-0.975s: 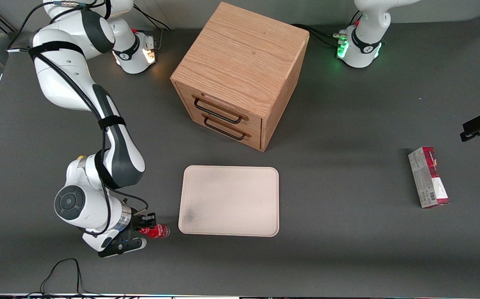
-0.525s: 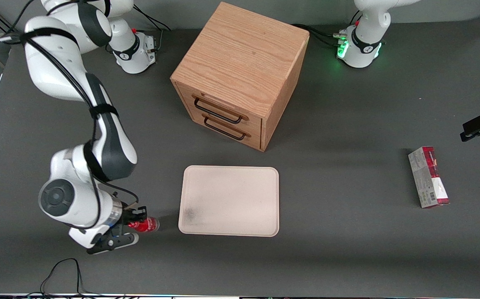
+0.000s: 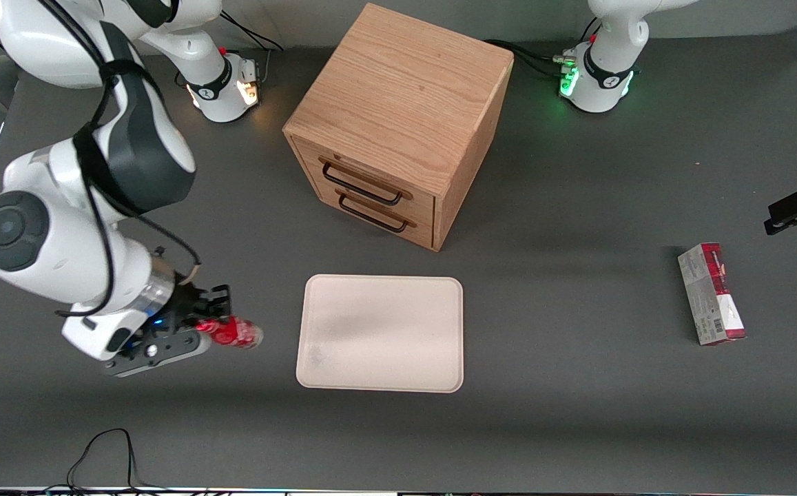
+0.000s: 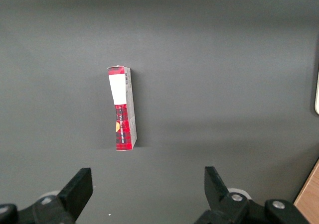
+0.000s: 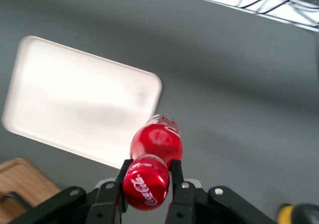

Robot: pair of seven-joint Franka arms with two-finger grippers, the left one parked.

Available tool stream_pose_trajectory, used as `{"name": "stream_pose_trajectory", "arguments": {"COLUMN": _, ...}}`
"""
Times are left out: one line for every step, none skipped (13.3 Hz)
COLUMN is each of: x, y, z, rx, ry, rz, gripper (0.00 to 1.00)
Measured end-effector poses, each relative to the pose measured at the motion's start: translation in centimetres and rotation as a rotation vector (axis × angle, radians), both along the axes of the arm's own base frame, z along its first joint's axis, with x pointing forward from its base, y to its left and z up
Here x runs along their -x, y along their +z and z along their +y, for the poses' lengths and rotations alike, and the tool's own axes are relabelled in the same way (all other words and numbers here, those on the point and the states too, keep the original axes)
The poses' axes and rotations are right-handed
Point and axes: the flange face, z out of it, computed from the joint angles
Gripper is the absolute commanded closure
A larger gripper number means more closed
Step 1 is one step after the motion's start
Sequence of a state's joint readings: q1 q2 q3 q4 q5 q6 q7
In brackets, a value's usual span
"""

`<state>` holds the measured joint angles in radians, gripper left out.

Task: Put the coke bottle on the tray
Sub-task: 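Lift the bottle and carry it over the cream tray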

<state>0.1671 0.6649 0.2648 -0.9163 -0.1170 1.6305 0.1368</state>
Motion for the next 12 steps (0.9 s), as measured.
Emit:
{"name": "stream_pose_trajectory", "arguments": {"x": 0.2, "y": -0.8, "z": 2.2, "rx": -0.003, "ry": 0.000, "rz": -0.019, "gripper": 0.92}}
{"name": "stream_pose_trajectory", "arguments": {"x": 0.2, "y": -2.3, "z": 4.2, "rx": 0.007, "ry": 0.009, "rz": -0.037, "gripper": 0.92}}
{"name": "stream_pose_trajectory", "arguments": {"x": -0.1, "y": -4.4, "z": 5.9, "rx": 0.018, "ry": 0.014, "rz": -0.047, "gripper": 0.92}}
{"name": "stream_pose_trajectory", "arguments": {"x": -0.5, "y": -7.0, "z": 7.0, "rx": 0.022, "ry": 0.020, "rz": -0.054, "gripper": 0.92}}
{"name": "stream_pose_trajectory", "arguments": {"x": -1.1, "y": -9.6, "z": 7.7, "rx": 0.023, "ry": 0.027, "rz": -0.060, "gripper": 0.92}}
{"name": "stream_pose_trajectory", "arguments": {"x": -1.7, "y": -12.1, "z": 8.0, "rx": 0.023, "ry": 0.033, "rz": -0.071, "gripper": 0.92}}
{"name": "stream_pose_trajectory", "arguments": {"x": -2.2, "y": -14.3, "z": 8.1, "rx": 0.024, "ry": 0.037, "rz": -0.081, "gripper": 0.92}}
{"name": "stream_pose_trajectory", "arguments": {"x": -2.5, "y": -16.0, "z": 8.2, "rx": 0.023, "ry": 0.041, "rz": -0.084, "gripper": 0.91}}
{"name": "stream_pose_trajectory", "arguments": {"x": -2.6, "y": -17.3, "z": 8.3, "rx": 0.019, "ry": 0.042, "rz": -0.083, "gripper": 0.89}}
{"name": "stream_pose_trajectory", "arguments": {"x": -2.5, "y": -18.0, "z": 8.4, "rx": 0.018, "ry": 0.038, "rz": -0.078, "gripper": 0.88}}
{"name": "stream_pose_trajectory", "arguments": {"x": -2.4, "y": -18.4, "z": 8.5, "rx": 0.021, "ry": 0.033, "rz": -0.070, "gripper": 0.84}}
{"name": "stream_pose_trajectory", "arguments": {"x": -2.3, "y": -18.7, "z": 8.6, "rx": 0.022, "ry": 0.031, "rz": -0.066, "gripper": 0.51}}
